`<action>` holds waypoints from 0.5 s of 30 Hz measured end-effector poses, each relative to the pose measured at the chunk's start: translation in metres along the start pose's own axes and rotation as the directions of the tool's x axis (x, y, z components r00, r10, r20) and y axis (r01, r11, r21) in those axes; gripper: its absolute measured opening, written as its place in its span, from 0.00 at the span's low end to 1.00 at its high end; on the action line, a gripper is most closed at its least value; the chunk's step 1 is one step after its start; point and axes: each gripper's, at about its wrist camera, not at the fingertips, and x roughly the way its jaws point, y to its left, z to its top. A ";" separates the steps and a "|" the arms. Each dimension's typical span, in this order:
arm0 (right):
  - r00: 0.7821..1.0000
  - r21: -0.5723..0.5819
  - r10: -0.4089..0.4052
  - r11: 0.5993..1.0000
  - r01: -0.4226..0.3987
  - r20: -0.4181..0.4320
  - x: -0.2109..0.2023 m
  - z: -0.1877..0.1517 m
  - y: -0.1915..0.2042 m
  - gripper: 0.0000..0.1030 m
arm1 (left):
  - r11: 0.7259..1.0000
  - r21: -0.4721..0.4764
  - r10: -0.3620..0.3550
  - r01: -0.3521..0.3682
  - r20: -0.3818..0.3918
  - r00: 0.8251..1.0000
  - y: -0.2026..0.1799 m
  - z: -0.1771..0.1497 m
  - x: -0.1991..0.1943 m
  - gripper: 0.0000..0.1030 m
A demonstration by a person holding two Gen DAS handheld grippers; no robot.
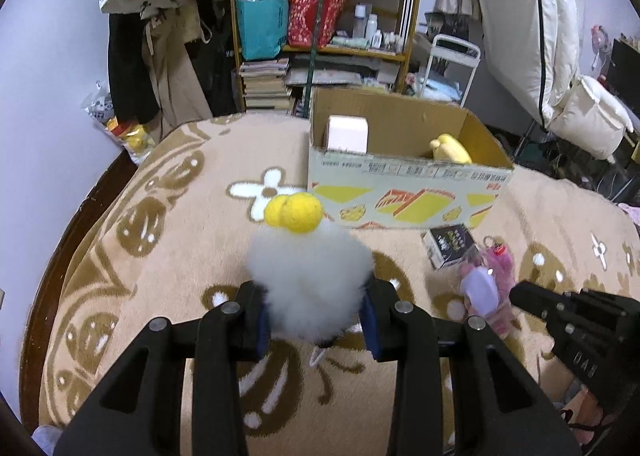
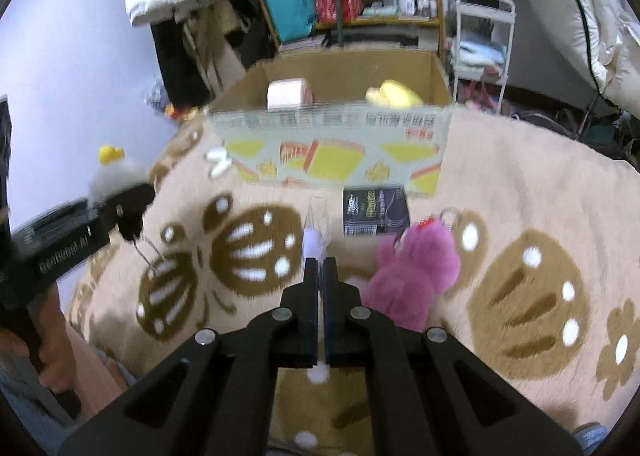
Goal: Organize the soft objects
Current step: 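Carry the fluffy keychain with the left tool while the right tool carries the bag into the box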
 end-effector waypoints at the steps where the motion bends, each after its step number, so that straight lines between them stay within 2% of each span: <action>1: 1.000 0.009 0.000 1.000 0.000 0.024 -0.004 0.005 -0.002 0.03 | 1.000 0.001 -0.003 0.003 0.010 1.000 0.000 0.001 -0.001 0.33; 6: 0.994 0.016 -0.025 1.000 0.023 0.106 -0.015 0.026 -0.006 0.03 | 1.000 0.024 -0.019 0.017 0.071 0.997 -0.007 0.009 -0.007 0.33; 15: 0.974 0.023 -0.031 0.999 0.027 0.225 -0.036 0.074 -0.021 0.03 | 0.998 0.067 -0.034 0.021 0.203 0.979 -0.024 0.049 -0.015 0.33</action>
